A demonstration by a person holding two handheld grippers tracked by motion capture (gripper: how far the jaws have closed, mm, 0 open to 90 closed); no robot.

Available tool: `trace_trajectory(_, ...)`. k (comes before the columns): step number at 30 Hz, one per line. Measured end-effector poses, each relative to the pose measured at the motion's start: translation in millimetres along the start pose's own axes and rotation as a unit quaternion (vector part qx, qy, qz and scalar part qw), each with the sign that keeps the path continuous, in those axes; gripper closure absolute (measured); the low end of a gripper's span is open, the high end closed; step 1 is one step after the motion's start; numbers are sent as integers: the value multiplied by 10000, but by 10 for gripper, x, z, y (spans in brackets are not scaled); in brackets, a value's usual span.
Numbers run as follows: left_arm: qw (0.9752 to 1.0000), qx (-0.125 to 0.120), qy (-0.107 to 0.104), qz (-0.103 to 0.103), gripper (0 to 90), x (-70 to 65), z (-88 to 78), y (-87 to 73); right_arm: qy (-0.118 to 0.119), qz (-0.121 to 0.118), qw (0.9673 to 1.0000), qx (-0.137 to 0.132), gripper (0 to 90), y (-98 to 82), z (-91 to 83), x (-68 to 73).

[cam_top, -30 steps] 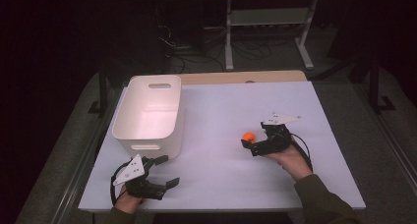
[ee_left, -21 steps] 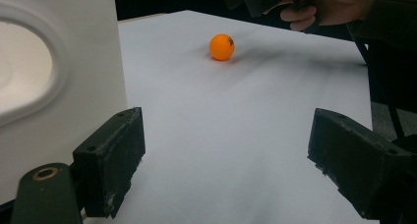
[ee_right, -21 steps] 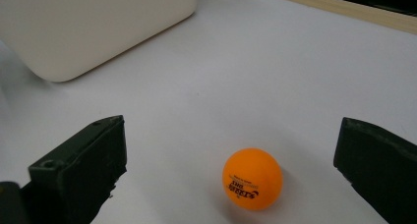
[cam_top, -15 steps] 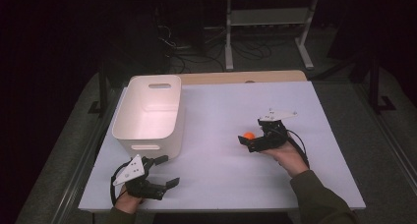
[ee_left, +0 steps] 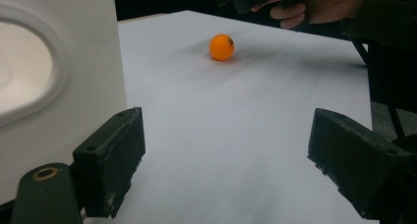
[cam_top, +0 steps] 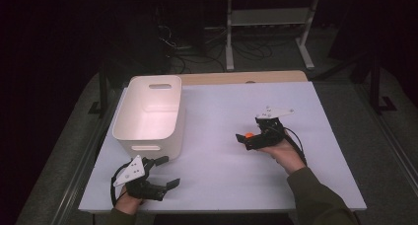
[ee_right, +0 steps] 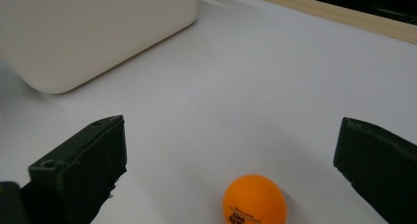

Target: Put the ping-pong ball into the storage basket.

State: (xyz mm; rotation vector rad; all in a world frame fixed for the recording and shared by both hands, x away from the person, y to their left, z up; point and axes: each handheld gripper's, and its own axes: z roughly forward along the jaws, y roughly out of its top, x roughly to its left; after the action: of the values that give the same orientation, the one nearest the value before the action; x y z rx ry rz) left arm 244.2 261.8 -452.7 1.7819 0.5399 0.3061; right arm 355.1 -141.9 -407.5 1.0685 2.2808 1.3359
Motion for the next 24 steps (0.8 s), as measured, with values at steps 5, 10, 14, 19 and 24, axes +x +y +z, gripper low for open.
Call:
trace_trajectory(5, 10000, 1, -1, 11, 140, 1, -2, 0, 5, -21, 10000, -34, 0, 39, 30, -4)
trace_trajectory(10, 10000, -3, -1, 15, 140, 0, -2, 0, 2, -24, 10000, -50, 0, 68, 61, -7)
trace_trajectory(14, 10000, 2, -1, 15, 140, 0, -1, 0, -4, -21, 10000, -67, 0, 84, 84, -15)
trace_trajectory(19, 10000, 3, -1, 26, 140, -3, 1, 0, -27, -62, 9999, -89, 0, 92, 106, -23)
trace_trajectory(24, 10000, -8, 3, 37, 140, -7, -1, 0, -72, -92, 9999, -31, 0, 80, 127, -29)
